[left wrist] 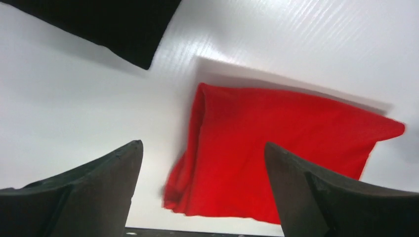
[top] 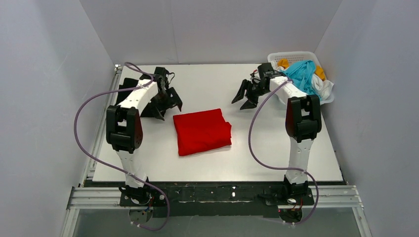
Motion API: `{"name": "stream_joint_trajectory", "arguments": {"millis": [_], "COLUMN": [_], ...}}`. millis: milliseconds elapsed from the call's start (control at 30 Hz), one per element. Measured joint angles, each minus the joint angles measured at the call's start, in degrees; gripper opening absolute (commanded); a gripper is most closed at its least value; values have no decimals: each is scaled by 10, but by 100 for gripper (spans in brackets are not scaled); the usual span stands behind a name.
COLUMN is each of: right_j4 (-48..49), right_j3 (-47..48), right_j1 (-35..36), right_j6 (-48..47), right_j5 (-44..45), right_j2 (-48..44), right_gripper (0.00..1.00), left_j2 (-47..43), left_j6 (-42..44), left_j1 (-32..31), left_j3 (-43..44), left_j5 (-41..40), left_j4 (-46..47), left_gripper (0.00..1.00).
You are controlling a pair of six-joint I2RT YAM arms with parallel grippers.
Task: Fold and stack the t-shirts
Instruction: Fold the long partially folded tshirt into a neat square, then smooth out wrinkles on the folded tshirt
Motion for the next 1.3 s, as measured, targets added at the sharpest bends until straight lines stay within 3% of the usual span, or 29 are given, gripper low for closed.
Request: {"name": "stream_joint_trajectory", "arguments": {"millis": [100,200,333,467,600,800,1067,1300], "right_j4": [-34,-39,-7,82,192,295,430,476], "right_j3": [45,26,-98,-209,-256,-307,-422,-483], "right_j1": [-8,-8,29,126,187,176,147,139], "right_j6": [-14,-20,-24,6,49,83,118,105], "right_j5": [57,94,82,21,-30,-27,-34,-23], "right_j2": [-8,-61,-207,-299,-267,-163,-166,-207], "right_gripper": [73,74,76,77,77,76,75,74], "left_j2": [2,-24,-107,-215,-216,-129,-158,-207], "left_j6": [8,12,11,-11,-50,-107,-108,-79], "left_j1": [10,10,0,-38,-70,-67,-45,-31], "left_j3": [26,25,-32,-170,-272,-344,-401,-442], "left_j5": [-9,6,61,146,212,270,306,303], "left_j4": [-19,-28,-17,48,132,263,309,271], "left_gripper": [98,98,98,98,98,98,98,98]}}
